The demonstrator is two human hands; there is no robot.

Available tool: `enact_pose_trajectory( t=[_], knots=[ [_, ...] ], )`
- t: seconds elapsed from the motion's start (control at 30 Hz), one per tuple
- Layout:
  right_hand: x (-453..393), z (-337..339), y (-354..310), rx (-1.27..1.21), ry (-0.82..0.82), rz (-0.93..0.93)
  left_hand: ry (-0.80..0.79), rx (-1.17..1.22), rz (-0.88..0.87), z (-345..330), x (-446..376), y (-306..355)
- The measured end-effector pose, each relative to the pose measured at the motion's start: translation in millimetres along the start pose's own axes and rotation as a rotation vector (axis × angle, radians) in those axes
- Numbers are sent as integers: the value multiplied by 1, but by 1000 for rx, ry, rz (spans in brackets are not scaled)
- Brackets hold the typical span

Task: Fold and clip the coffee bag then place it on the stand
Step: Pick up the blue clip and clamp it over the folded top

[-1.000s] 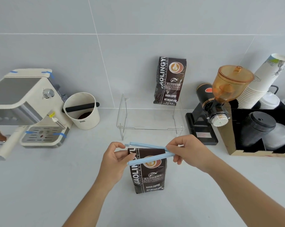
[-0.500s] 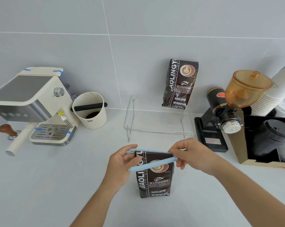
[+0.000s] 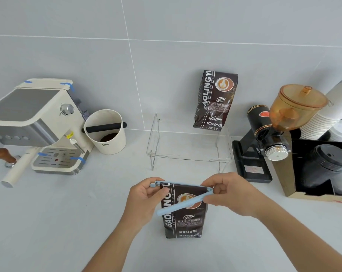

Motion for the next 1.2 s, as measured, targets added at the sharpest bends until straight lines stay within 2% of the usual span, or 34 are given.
enact_pose_trajectory(
  t=[0.2,0.5,0.63,0.97,1.2],
  knots=[
    [-3,-3,5,33,101,65,-13,-93,-40,5,0,1],
    [-7,-7,2,219,181,175,-174,-164,-68,20,1,4],
    [-6,-9,-2,279,187,237,-221,-270,-133,30,1,10],
    [-1,-14,-3,382,212,360,-148,-823,-278,43,-1,20],
    [5,-20,-2,408,236,418,-98,-917,-401,41,7,21]
  ],
)
Point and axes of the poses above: each hand's wrist, its own x-axis away from the middle knuckle, its own z-axis out of the back of the hand, y = z × x, the point moved 3 cm from there along -x, towards the middle knuckle, and after that the axes turned 15 degrees about -x, right-handed, at the moved point
